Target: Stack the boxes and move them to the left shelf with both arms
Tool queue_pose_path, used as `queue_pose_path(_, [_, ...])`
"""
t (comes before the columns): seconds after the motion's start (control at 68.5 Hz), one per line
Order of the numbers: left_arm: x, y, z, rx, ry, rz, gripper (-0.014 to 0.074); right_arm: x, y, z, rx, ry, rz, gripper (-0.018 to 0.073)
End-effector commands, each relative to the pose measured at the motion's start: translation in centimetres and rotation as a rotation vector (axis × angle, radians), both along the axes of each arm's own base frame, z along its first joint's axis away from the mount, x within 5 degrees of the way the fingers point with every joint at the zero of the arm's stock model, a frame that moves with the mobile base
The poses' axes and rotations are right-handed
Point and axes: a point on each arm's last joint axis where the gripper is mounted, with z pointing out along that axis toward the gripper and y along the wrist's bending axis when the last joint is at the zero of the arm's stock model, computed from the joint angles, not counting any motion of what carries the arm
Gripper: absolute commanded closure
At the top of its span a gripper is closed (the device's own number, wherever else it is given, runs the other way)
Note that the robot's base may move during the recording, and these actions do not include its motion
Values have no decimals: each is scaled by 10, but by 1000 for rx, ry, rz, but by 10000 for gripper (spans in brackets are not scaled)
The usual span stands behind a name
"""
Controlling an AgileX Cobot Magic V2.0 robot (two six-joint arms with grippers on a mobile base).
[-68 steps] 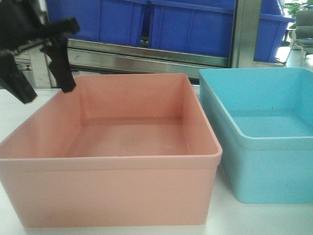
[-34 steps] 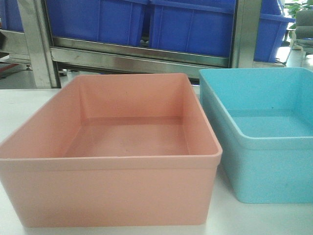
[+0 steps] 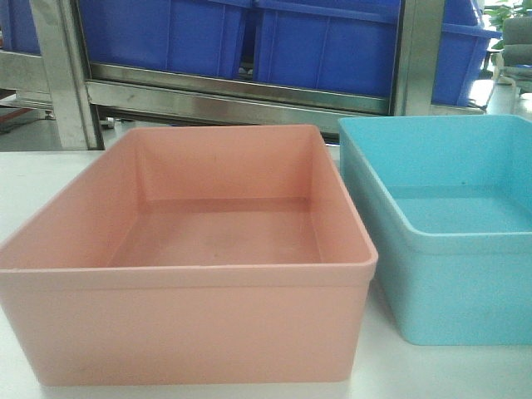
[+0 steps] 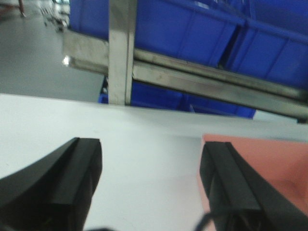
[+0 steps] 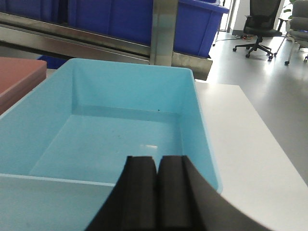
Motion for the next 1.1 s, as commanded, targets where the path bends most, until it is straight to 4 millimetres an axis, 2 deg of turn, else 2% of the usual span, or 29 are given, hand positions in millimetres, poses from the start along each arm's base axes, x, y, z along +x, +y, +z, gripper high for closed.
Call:
queue_pose_path(0.0, [-11, 4, 17, -13, -140, 40, 244, -2, 0, 14, -8, -110, 2, 529])
queue_pose_path(0.131, [-23, 4, 21, -16, -184, 38, 244, -2, 0, 14, -8, -110, 2, 529])
queue_pose_path(0.672, [-22, 0, 10, -26, -78, 0, 244, -2, 0, 16, -9, -130, 2, 529])
queue_pose_path(0.774, [-22, 0, 10, -26, -77, -1, 244, -3, 0, 24, 117, -172, 9, 529])
queue_pose_path(0.877, [-22, 0, 10, -26, -77, -1, 244, -2, 1, 32, 169, -81, 18, 529])
queue_pose_path(0.935, [-22, 0, 10, -26, -77, -1, 244, 0, 2, 44, 165, -33, 22, 529])
queue_pose_path(1.081, [-22, 0, 10, -26, -77, -1, 244, 12, 6, 69, 147, 250, 38, 529])
